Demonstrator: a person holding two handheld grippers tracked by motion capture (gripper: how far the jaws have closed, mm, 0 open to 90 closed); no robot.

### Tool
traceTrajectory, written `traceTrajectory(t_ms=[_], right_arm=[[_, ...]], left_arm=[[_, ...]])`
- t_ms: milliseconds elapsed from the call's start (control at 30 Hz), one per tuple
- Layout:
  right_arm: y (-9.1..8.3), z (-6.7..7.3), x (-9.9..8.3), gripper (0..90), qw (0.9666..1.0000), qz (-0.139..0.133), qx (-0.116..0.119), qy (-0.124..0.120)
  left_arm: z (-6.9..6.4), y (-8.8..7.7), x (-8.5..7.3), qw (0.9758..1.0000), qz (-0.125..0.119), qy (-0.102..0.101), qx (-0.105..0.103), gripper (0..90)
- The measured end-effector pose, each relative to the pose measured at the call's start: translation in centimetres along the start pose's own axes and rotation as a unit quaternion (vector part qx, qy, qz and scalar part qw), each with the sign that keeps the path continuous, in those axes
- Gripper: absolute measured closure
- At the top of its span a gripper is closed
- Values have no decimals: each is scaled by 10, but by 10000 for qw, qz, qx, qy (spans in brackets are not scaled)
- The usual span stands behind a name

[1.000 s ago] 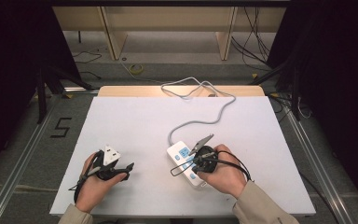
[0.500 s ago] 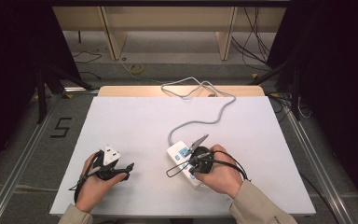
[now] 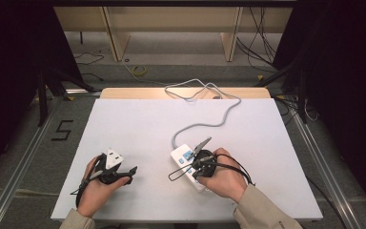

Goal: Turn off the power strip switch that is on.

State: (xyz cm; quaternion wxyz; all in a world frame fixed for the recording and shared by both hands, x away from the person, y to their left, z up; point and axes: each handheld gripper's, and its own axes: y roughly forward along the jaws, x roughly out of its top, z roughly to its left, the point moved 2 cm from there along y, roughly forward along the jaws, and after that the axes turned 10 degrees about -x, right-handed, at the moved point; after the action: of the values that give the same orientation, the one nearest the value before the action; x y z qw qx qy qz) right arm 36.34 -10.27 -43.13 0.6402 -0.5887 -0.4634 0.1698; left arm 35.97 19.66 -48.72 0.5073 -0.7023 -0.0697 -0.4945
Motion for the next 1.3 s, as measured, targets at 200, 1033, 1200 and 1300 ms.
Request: traceTrajectory(t_ms=[200,1033,1200,1300], right_arm=[[2,2,3,900,9999,105,16,-16],[18,-1,5,900,9985,541,-79,27],[22,-1,4,900,9980,620,-102,-24],[23,0,5,900,9982,599,-94,-39]], left_arm=[[0,0,0,10000,0,-7,-4,268],[0,-1,0,10000,-4,5,0,269],[1,-1,0,10000,-7,11,7,271],[1,-1,0,10000,-17,-4,14,270]])
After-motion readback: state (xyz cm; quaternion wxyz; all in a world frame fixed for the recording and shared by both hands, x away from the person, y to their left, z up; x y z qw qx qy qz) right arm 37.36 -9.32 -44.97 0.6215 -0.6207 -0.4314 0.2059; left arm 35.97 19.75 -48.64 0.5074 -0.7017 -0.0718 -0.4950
